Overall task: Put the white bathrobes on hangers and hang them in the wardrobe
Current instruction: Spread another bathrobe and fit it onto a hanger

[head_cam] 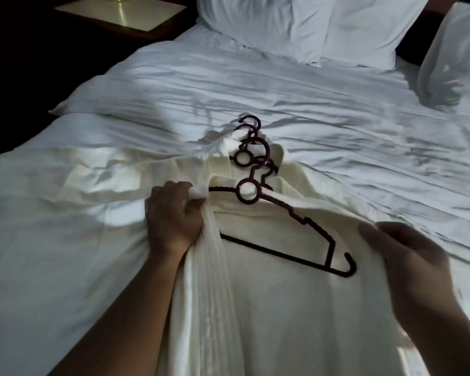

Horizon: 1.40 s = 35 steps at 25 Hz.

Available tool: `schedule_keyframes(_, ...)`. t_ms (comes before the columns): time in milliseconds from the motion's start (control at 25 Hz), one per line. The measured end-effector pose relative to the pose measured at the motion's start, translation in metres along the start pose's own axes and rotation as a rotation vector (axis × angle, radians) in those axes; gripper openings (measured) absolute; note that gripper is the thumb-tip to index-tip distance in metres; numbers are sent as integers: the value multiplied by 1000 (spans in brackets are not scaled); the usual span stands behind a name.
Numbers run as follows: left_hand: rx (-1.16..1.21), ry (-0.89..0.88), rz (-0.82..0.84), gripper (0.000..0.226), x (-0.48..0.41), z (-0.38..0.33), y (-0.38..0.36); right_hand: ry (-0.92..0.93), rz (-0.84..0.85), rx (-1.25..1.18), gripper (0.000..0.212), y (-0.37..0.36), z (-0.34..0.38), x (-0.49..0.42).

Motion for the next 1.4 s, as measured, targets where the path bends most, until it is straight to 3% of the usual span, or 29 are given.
schedule_keyframes(80,-30,1,0,43,3,-4,0,230,-81,108,16,5,32,13)
schedule_keyframes(160,-93,5,0,55,2,-6,-1,348,21,147,17,-27,44,28)
schedule_keyframes(200,-124,9,-1,57,3,-6,-3,378,132,240,18,-53,43,37)
schedule_keyframes(320,-190,10,19,60,1,-4,-6,437,707,734,21,-137,-2,72)
schedule_keyframes(360,-192,-2,13,61,2,-4,-6,527,729,755,17,-143,-4,72)
schedule_keyframes(400,-174,-3,7,61,3,-6,-5,639,626,716,12,-137,-3,62)
schedule_keyframes(440,-137,6,2,61,3,-7,-4,752,480,716,21,-128,-1,51)
schedule_keyframes(480,-91,15,0,60,2,-6,-2,825,372,807,42,-123,-4,41)
schedule_keyframes(520,-50,12,-8,59,1,-6,0,832,339,944,62,-120,-19,29)
schedule_keyframes(600,-7,-23,-15,58,2,-12,5,780,389,1084,78,-120,-50,13)
schedule_keyframes(760,-111,-31,13,44,-1,-22,4,743,362,1095,82,-118,-70,3)
schedule_keyframes(880,-169,136,171,25,-21,-24,1,743,339,1101,80,-119,-71,3)
schedule_keyframes(960,-201,106,308,18,-39,-32,-2,743,333,1103,79,-119,-74,4)
schedule_keyframes(1120,-3,99,427,20,-58,-47,-3,745,332,1107,79,-119,-75,3)
schedule_keyframes(1320,-193,89,550,24,-53,-39,-17,753,313,1098,78,-119,-75,2)
schedule_keyframes(1400,-119,73,475,21,-58,-47,-9,753,309,1113,78,-119,-76,2)
Point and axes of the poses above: each hand's wrist, its own x-axis away from the middle knuckle, its own y-axis out of the back of the hand, z = x × y, the point moved 9 cm from there along -x, towards the middle knuckle, and after that the axes turned 3 degrees about -x, right-handed, at the moved point
